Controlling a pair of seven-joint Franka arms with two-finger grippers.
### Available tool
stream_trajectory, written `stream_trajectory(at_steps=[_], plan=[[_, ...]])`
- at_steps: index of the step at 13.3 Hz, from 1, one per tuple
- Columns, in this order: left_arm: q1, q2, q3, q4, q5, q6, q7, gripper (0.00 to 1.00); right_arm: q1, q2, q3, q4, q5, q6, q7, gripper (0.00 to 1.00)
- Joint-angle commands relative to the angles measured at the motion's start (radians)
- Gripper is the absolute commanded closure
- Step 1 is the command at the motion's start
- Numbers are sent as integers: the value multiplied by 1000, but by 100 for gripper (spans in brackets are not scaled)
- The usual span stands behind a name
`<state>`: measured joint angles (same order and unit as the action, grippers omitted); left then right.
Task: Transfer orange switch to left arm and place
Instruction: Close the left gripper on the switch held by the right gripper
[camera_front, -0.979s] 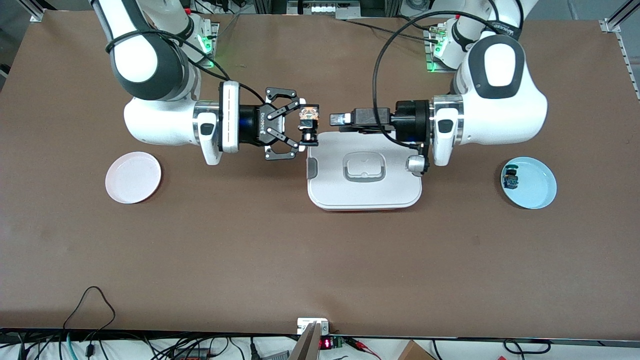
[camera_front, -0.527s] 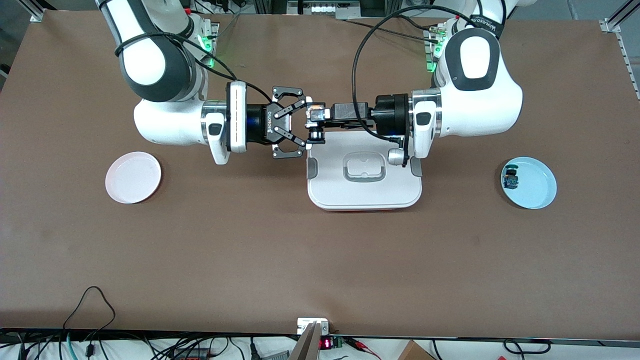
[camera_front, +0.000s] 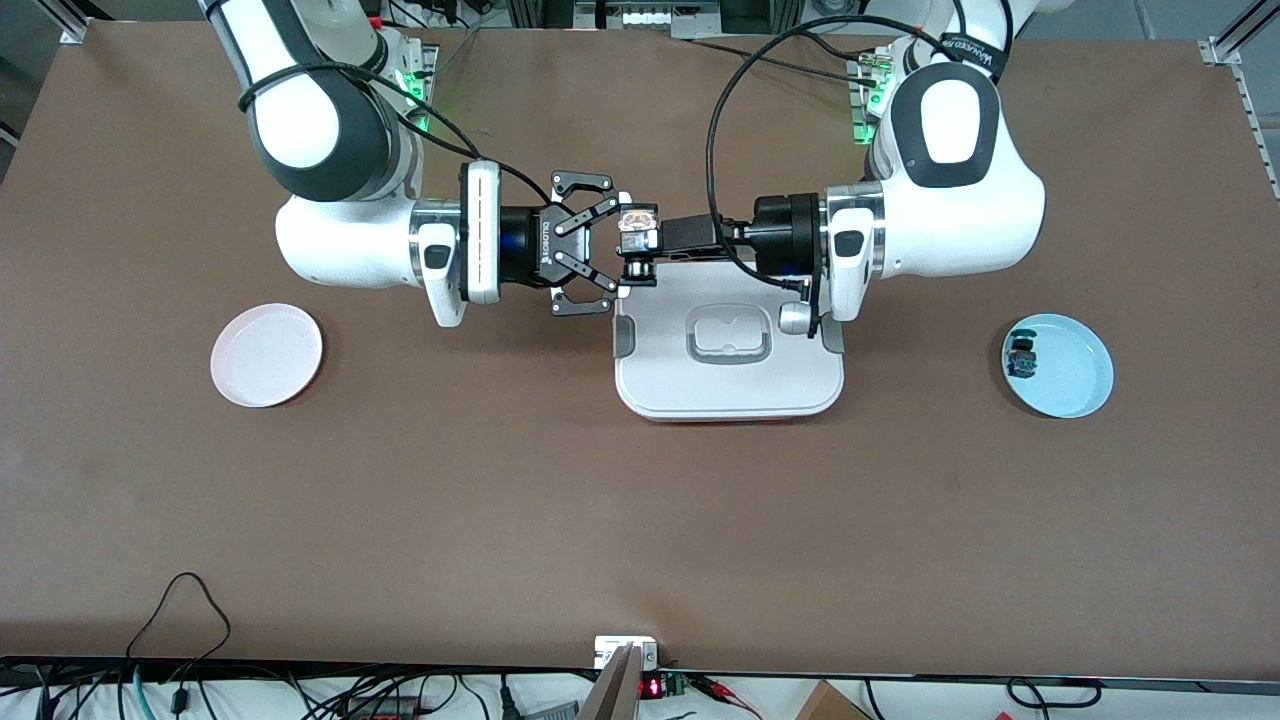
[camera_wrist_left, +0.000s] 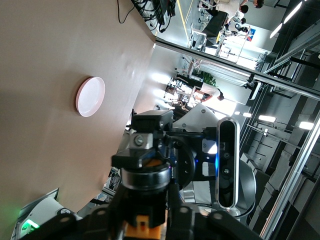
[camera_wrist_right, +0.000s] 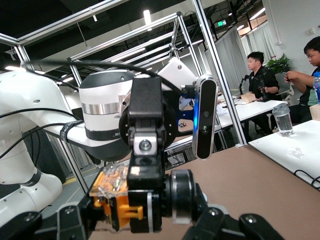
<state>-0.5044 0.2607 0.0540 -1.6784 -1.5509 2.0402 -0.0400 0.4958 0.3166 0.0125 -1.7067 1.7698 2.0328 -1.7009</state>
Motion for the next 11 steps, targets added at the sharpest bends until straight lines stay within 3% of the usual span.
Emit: stream_trajectory(at_steps=[1, 5, 6, 7, 10, 11], plan=[[6, -5, 6, -4, -15, -8, 25, 100, 10, 6, -2, 18, 14, 21, -11, 98], [7, -6, 7, -3, -15, -18, 22, 100, 12, 4, -2, 18, 19, 21, -11, 97], [10, -6, 7, -3, -15, -28, 20, 100, 12, 3, -2, 16, 20, 21, -5, 80], [18, -6, 7, -3, -14, -32, 20, 100, 12, -1, -2, 12, 25, 20, 10, 1], [33, -6, 10, -4, 11, -67, 20, 100, 12, -2, -2, 15, 31, 23, 14, 0], [52, -6, 9, 0, 70, -90, 20, 100, 10, -2, -2, 13, 31, 23, 15, 0]])
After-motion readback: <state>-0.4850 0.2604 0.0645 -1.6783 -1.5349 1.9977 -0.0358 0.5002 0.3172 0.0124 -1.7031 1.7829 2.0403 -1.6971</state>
